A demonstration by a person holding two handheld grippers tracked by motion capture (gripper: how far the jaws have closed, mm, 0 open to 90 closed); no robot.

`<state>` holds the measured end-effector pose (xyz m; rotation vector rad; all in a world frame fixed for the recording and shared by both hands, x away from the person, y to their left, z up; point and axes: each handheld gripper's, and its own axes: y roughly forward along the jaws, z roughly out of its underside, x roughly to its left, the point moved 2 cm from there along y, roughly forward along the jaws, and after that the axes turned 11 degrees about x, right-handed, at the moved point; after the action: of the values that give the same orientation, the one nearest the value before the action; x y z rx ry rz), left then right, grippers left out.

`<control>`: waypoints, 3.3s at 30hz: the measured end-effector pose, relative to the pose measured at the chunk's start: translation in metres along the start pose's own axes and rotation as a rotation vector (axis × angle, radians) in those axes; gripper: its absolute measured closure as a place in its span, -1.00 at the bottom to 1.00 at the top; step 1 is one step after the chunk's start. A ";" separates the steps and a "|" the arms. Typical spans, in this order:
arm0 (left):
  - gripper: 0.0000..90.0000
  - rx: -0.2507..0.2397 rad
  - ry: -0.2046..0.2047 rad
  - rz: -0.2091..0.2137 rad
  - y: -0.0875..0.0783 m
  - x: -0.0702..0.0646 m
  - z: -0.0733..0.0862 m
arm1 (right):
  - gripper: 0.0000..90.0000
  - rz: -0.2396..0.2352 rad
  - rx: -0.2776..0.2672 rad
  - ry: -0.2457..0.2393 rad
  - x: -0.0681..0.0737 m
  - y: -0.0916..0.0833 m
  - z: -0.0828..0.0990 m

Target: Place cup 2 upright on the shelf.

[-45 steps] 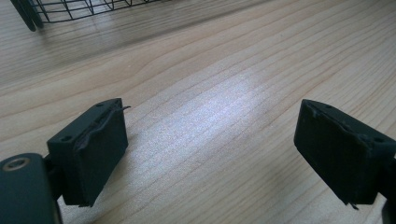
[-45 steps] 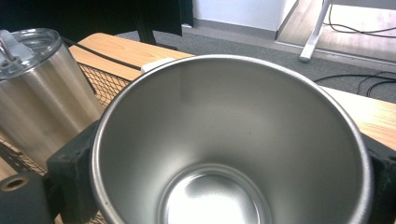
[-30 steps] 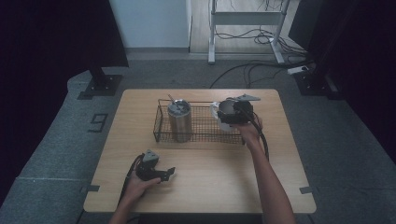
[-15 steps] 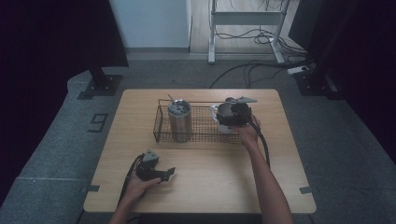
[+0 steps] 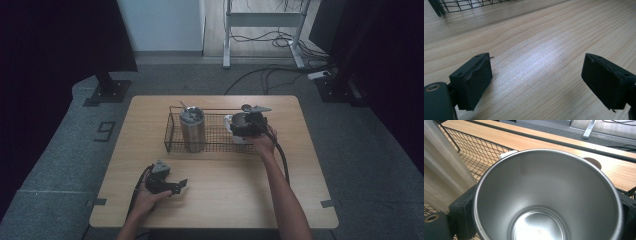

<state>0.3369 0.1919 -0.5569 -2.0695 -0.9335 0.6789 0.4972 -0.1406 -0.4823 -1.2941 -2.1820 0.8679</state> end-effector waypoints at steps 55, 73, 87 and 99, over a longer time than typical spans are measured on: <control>-0.72 0.001 -0.004 -0.020 0.001 -0.001 0.000 | -1.00 0.064 0.085 -0.040 -0.001 -0.005 0.013; -0.73 0.001 -0.001 -0.023 0.001 -0.003 -0.001 | -0.98 0.035 -0.115 -0.036 0.001 -0.057 0.015; -0.73 -0.006 -0.006 -0.022 0.000 -0.003 -0.001 | -0.86 -0.041 -0.160 -0.032 0.006 -0.096 0.059; -0.73 -0.009 -0.010 -0.024 -0.002 -0.002 -0.001 | -0.73 -0.065 -0.160 0.021 0.002 -0.105 0.120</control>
<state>0.3352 0.1906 -0.5545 -2.0613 -0.9666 0.6740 0.3541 -0.2113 -0.4911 -1.2914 -2.3028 0.6640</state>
